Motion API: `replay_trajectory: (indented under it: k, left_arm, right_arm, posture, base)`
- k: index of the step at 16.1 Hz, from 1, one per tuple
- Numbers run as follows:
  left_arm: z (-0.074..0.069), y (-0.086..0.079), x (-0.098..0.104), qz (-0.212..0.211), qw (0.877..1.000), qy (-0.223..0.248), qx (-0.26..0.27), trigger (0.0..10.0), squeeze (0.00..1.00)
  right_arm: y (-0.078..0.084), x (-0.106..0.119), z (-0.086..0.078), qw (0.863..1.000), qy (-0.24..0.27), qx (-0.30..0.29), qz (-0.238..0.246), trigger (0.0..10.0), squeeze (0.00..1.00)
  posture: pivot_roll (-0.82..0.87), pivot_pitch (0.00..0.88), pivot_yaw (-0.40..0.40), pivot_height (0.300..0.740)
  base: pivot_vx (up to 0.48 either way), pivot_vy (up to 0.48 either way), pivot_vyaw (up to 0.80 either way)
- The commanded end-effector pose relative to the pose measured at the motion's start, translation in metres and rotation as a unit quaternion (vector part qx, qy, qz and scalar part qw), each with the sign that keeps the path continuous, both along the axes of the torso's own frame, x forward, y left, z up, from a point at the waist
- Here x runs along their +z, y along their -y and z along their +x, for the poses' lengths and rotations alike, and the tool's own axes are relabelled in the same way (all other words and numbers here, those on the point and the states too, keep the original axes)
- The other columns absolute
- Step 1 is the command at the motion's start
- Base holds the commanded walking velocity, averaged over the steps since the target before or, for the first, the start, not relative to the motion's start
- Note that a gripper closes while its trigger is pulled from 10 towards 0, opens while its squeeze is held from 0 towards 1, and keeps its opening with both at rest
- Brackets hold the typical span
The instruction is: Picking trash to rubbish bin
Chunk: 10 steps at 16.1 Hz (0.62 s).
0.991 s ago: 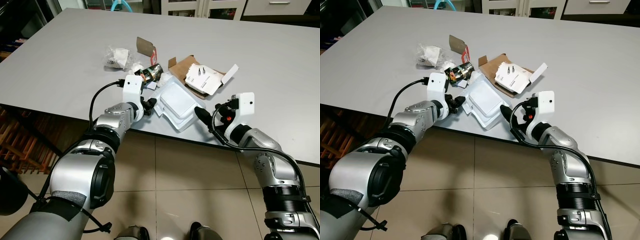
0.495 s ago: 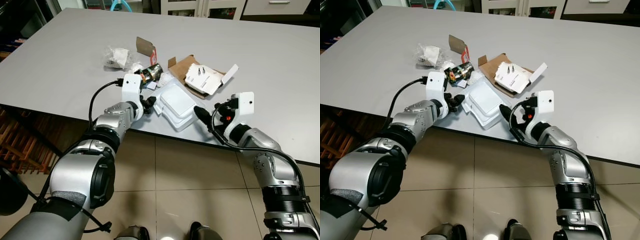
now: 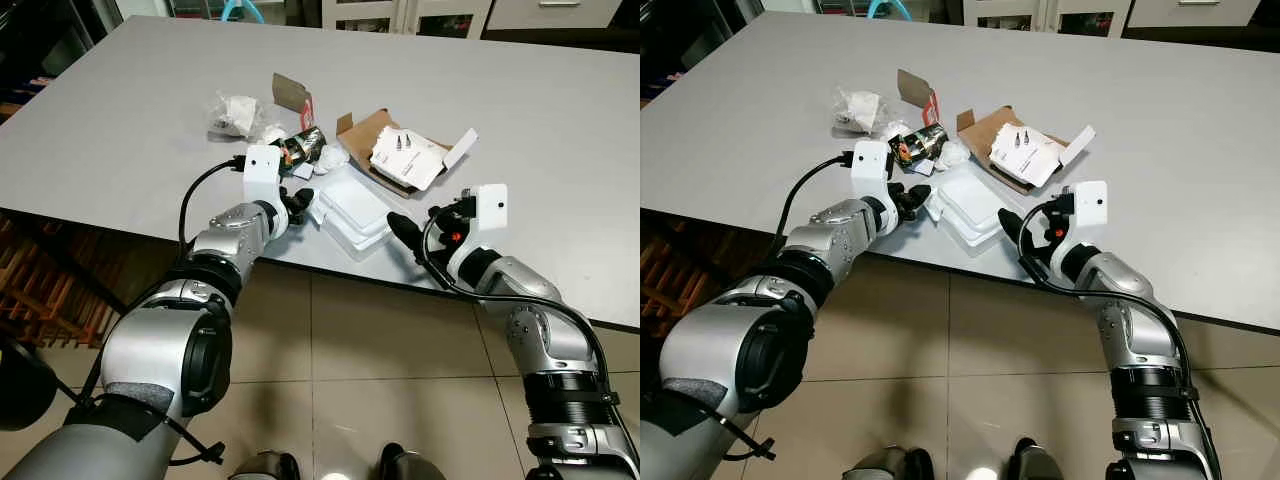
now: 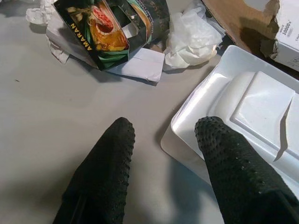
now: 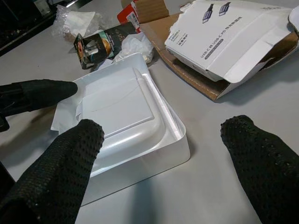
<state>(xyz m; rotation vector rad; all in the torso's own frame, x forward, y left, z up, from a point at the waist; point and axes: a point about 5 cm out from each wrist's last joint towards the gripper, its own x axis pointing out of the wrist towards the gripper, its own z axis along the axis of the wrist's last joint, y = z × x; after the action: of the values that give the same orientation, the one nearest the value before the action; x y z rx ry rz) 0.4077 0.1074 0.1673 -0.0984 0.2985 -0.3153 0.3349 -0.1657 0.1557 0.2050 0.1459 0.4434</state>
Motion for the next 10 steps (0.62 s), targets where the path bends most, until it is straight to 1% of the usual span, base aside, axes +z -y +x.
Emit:
replay_trajectory:
  k: [1,8,10]
  left_arm:
    - [0.0014,0.0025,0.0048,-0.007,1.0,0.003,-0.002,10.0,0.0]
    - [-0.0011,0.0098,-0.0008,0.002,1.0,-0.018,-0.014,10.0,0.0]
    - [-0.0009,0.0113,-0.0001,0.005,1.0,-0.017,-0.014,10.0,0.0]
  right_arm:
    - [-0.0018,-0.002,-0.0025,1.0,-0.003,0.002,0.004,10.0,0.0]
    - [-0.0049,-0.0022,-0.0041,1.0,-0.002,0.005,0.008,10.0,0.0]
    - [-0.006,-0.0023,-0.0043,1.0,-0.002,0.006,0.009,10.0,0.0]
  posture:
    - [-0.1,0.139,0.109,0.74]
    - [-0.12,0.132,0.12,0.74]
    - [-0.12,0.13,0.122,0.74]
  base:
    - [0.0,0.0,0.0]
    - [0.0,0.0,0.0]
    - [0.0,0.0,0.0]
